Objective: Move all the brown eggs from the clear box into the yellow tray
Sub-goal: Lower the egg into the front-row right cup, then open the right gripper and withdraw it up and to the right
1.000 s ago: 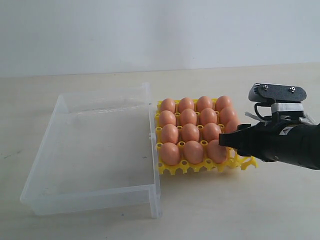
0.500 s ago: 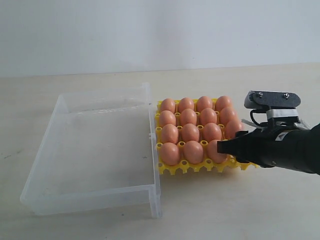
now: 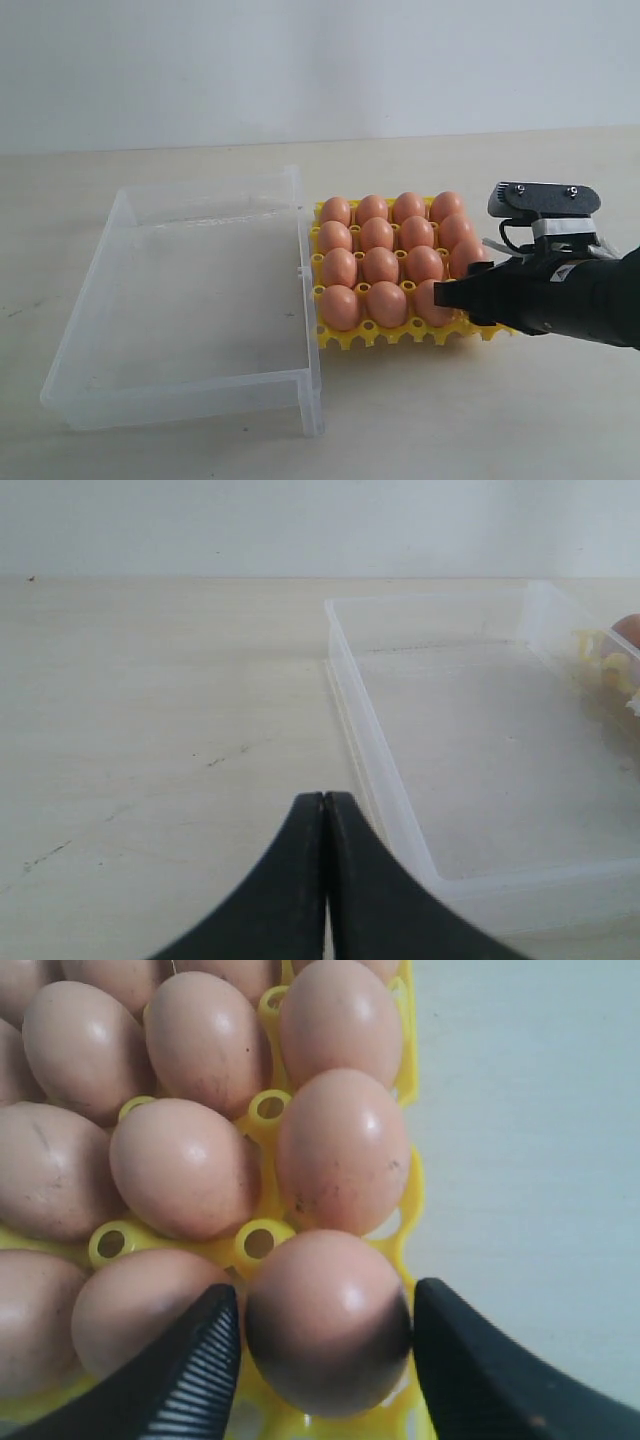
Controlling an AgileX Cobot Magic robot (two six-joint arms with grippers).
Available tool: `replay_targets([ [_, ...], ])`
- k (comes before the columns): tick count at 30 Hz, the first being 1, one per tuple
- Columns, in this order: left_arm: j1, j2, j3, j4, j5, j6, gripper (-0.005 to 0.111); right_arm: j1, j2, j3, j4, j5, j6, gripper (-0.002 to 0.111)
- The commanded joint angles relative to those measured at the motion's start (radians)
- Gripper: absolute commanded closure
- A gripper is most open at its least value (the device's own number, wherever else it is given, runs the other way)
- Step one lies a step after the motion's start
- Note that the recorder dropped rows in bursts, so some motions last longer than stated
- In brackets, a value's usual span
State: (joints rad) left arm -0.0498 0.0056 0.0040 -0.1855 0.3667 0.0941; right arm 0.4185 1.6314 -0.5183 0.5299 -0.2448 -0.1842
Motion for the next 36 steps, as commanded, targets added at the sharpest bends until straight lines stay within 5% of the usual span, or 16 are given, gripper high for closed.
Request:
replay_targets([
  [1, 0.001, -0.006, -0.004, -0.002, -0.004, 0.003, 0.107, -0.005, -0.002, 0.001, -0.011, -0.019, 0.004, 0.051],
  [16, 0.001, -0.006, -0.004, -0.002, -0.004, 0.003, 0.107, -0.005, -0.231, -0.001, -0.011, -0.043, 0.007, 0.048],
  [18, 0.001, -0.006, -0.004, -0.002, -0.004, 0.003, 0.107, 0.006, -0.298, -0.001, -0.015, -0.042, 0.009, 0.06],
  [21, 0.001, -0.006, -0.004, -0.002, -0.004, 0.003, 0.107, 0.108, -0.362, -0.001, -0.018, -0.031, -0.014, 0.109],
  [27, 0.001, -0.006, -0.004, -0.002, -0.004, 0.003, 0.107, 0.21, -0.389, -0.084, -0.018, 0.017, -0.025, 0.108],
  [36, 0.001, -0.006, -0.004, -0.002, -0.004, 0.003, 0.107, 0.216, -0.434, -0.12, -0.014, 0.122, -0.182, 0.108],
])
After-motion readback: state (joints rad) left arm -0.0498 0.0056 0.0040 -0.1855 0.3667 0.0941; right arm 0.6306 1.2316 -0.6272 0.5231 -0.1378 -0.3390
